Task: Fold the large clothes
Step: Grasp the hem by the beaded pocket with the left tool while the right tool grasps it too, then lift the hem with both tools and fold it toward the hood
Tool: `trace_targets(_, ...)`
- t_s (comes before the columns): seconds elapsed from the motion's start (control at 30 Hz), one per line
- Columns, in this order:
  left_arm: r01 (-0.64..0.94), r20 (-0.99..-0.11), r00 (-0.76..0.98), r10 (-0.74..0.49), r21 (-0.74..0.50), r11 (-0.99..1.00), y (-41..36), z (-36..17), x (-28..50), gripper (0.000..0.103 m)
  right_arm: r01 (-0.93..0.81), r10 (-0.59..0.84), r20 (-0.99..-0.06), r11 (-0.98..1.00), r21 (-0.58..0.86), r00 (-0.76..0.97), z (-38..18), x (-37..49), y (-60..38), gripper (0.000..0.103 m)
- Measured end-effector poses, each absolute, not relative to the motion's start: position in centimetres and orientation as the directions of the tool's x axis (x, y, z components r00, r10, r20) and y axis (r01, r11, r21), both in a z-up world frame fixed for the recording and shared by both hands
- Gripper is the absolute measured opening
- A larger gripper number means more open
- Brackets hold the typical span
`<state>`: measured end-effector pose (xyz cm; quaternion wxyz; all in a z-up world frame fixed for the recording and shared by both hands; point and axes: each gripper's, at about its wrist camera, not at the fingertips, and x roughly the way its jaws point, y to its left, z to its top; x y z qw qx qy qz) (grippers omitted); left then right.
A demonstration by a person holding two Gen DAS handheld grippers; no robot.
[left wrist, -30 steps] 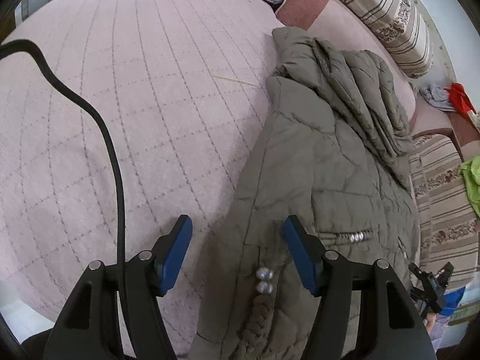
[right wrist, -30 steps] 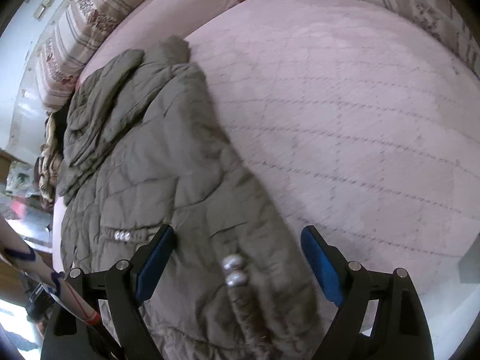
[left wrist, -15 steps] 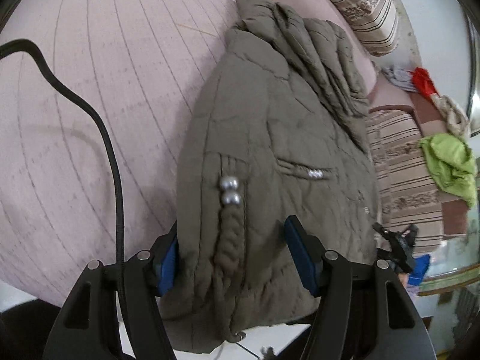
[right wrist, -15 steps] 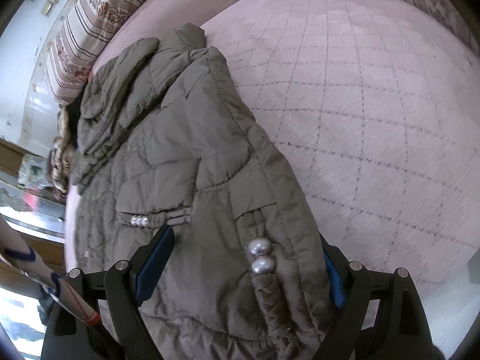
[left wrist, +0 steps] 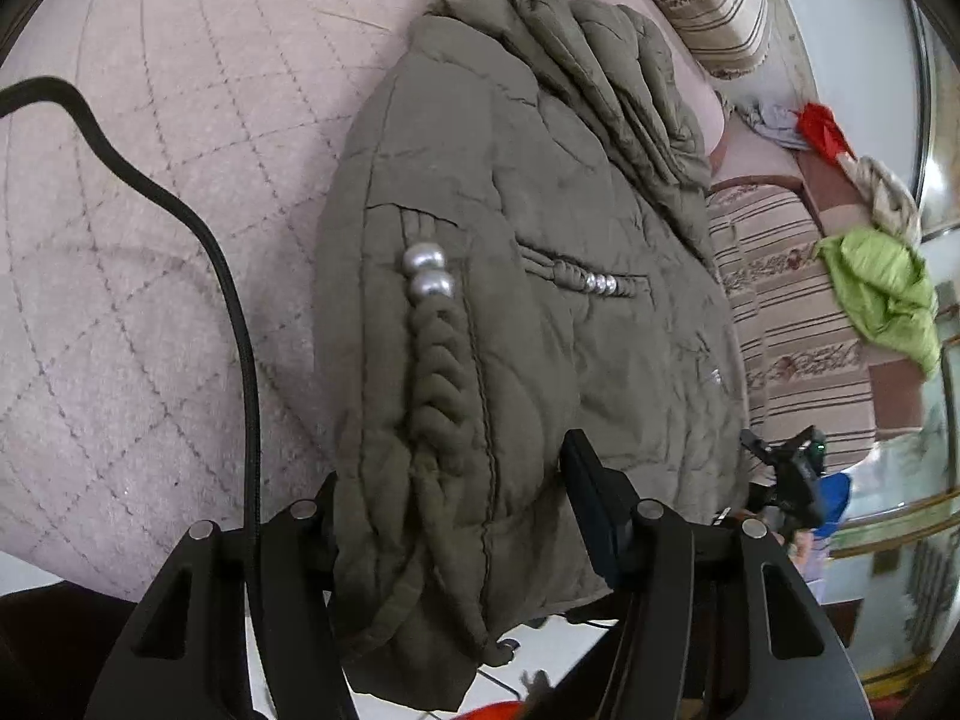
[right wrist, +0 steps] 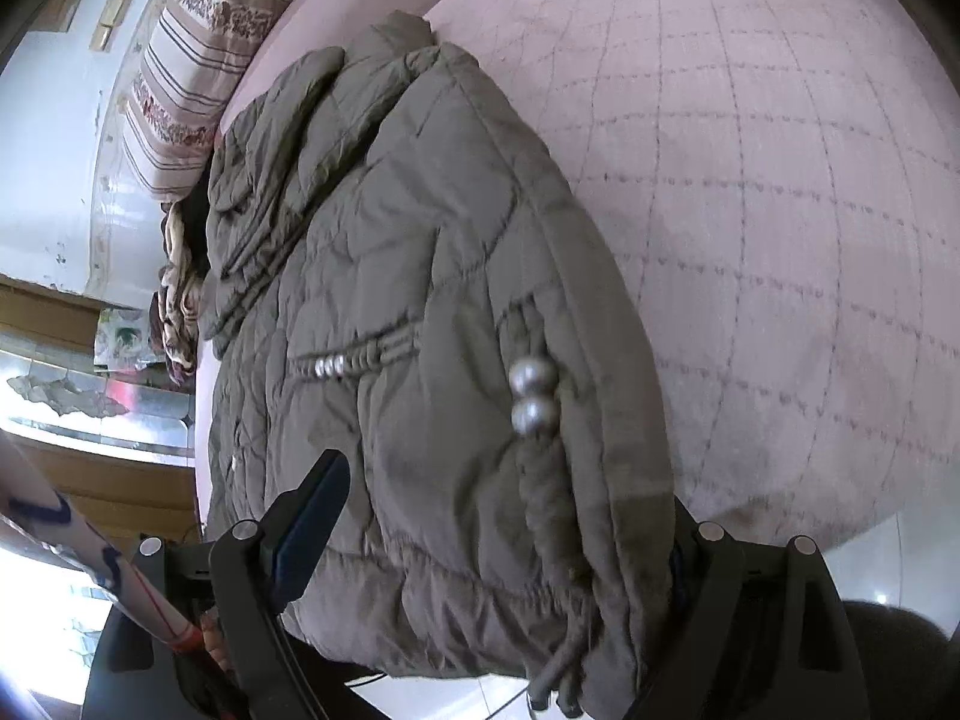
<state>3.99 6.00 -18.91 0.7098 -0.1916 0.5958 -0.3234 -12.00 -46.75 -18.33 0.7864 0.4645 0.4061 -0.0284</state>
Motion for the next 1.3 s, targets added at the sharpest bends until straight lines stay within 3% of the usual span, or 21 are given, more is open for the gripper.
trace_targets(0.37, 0.214, -0.732, 0.099, -0.674, -0.646, 0.733, 6.2, -19.2, 3.9, 0.056, 0.412, 0.33, -0.713, 0.636, 0.653, 0.619, -18.6, -13.1, -43.5, 0.081)
trace_targets(0.47, 0.141, -0.745, 0.119, -0.656, -0.641, 0.754, 6.3, -19.0, 3.7, 0.056, 0.435, 0.285, -0.733, 0.652, 0.621, 0.618, -18.5, -13.0, -43.1, 0.071)
trace_targets(0.5, 0.121, -0.756, 0.132, -0.641, -0.629, 0.768, 6.2, -18.9, 3.6, 0.056, 0.435, 0.285, -0.733, 0.652, 0.621, 0.618, -18.5, -13.0, -43.1, 0.064)
trace_targets(0.57, 0.113, -0.786, 0.162, -0.597, -0.586, 0.803, 5.9, -18.2, 3.1, 0.051, 0.436, 0.273, -0.737, 0.661, 0.611, 0.618, -18.4, -13.1, -43.1, 0.055)
trace_targets(0.63, 0.129, -0.827, 0.195, -0.527, -0.511, 0.85, 5.1, -17.1, 2.6, 0.031, 0.428, 0.266, -0.737, 0.673, 0.604, 0.622, -18.2, -13.3, -43.0, 0.051)
trace_targets(0.73, 0.141, -0.857, 0.235, -0.458, -0.436, 0.889, 4.3, -15.7, 2.2, 0.024, 0.413, 0.256, -0.738, 0.694, 0.59, 0.624, -17.6, -13.4, -42.7, 0.05)
trace_targets(0.87, 0.159, -0.871, 0.276, -0.406, -0.376, 0.913, 3.7, -14.4, 1.6, 0.019, 0.391, 0.261, -0.723, 0.7, 0.598, 0.64, -17.0, -13.7, -42.6, 0.05)
trace_targets(1.1, 0.149, -0.847, 0.344, -0.405, -0.376, 0.914, 3.6, -11.7, 1.1, 0.016, 0.36, 0.241, -0.712, 0.731, 0.58, 0.659, -14.8, -13.8, -42.3, 0.032)
trace_targets(1.3, 0.138, -0.83, 0.371, -0.417, -0.394, 0.909, 4.1, -10.2, 0.7, 0.015, 0.322, 0.223, -0.685, 0.754, 0.572, 0.694, -12.0, -13.7, -41.5, 0.026)
